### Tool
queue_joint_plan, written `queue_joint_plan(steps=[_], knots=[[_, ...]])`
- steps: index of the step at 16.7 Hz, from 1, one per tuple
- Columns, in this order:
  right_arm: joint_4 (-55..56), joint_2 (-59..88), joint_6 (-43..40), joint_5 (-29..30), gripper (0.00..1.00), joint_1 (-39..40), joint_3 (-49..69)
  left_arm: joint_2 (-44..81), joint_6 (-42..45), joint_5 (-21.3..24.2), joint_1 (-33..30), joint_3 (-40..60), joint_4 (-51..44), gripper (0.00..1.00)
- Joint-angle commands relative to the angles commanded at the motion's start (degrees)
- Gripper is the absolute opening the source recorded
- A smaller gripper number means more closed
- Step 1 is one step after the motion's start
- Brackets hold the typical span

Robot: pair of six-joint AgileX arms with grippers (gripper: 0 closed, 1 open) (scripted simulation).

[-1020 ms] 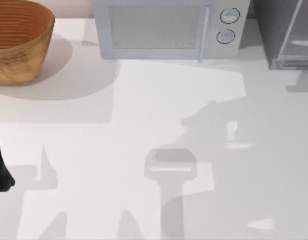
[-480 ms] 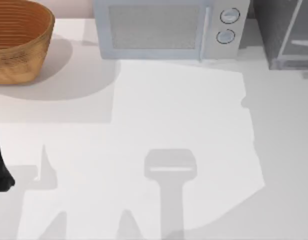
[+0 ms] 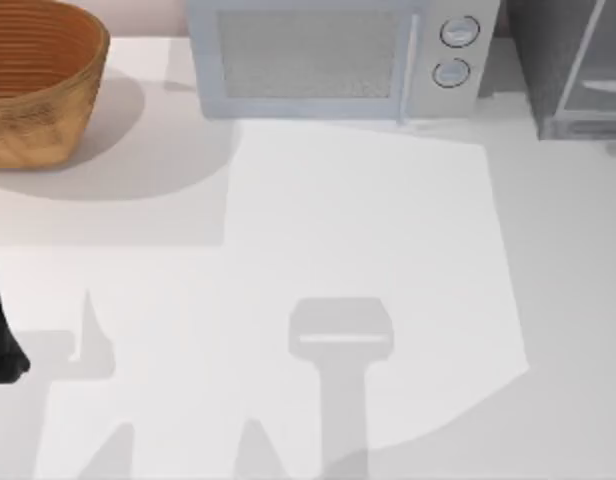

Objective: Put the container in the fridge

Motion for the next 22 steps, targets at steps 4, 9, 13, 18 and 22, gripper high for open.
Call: queue_joint_plan(steps=[4, 9, 13, 18, 22], knots=[[-4.2, 5.4, 0.0, 0.9, 0.01, 0.9, 8.9, 0.0, 0.0, 0.0, 0.0, 0.0, 0.0, 1.0], [-10.3, 11.6, -0.1, 2.2, 0.01, 2.0, 24.7, 0.0, 0.0, 0.0, 0.0, 0.0, 0.0, 1.0], [-13.2, 14.4, -0.1, 2.9, 0.01, 2.7, 28.2, 0.0, 0.0, 0.0, 0.0, 0.0, 0.0, 1.0], [-13.2, 14.4, -0.1, 2.9, 0.16, 2.7, 28.2, 0.0, 0.0, 0.0, 0.0, 0.0, 0.0, 1.0], [-13.2, 14.4, -0.1, 2.9, 0.46, 2.7, 28.2, 0.0, 0.0, 0.0, 0.0, 0.0, 0.0, 1.0]])
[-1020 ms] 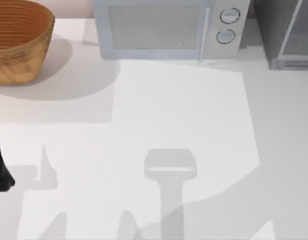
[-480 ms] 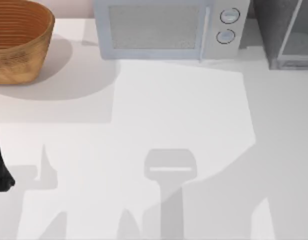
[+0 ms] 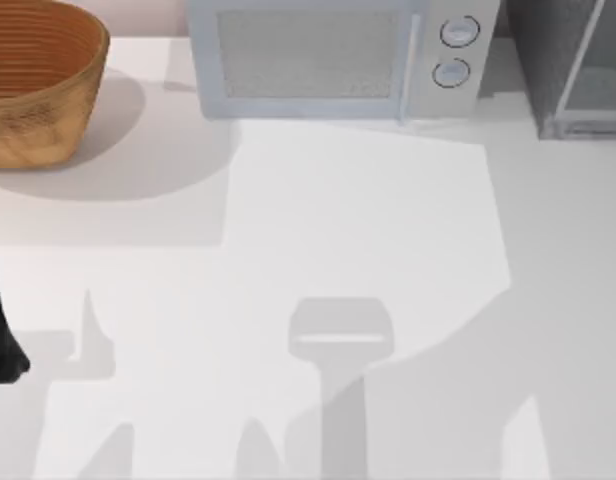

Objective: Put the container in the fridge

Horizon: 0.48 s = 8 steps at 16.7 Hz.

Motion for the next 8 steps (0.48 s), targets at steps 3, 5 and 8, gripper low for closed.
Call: queue_joint_plan(steps=[3, 5, 8], knots=[[0.0, 0.0, 0.0, 0.0, 0.68, 0.0, 0.0, 0.0, 0.0, 0.0, 0.0, 0.0, 0.0, 1.0], [0.0, 0.0, 0.0, 0.0, 0.83, 0.0, 0.0, 0.0, 0.0, 0.0, 0.0, 0.0, 0.0, 1.0], [0.0, 0.0, 0.0, 0.0, 1.0, 0.0, 0.0, 0.0, 0.0, 0.0, 0.0, 0.0, 0.0, 1.0]])
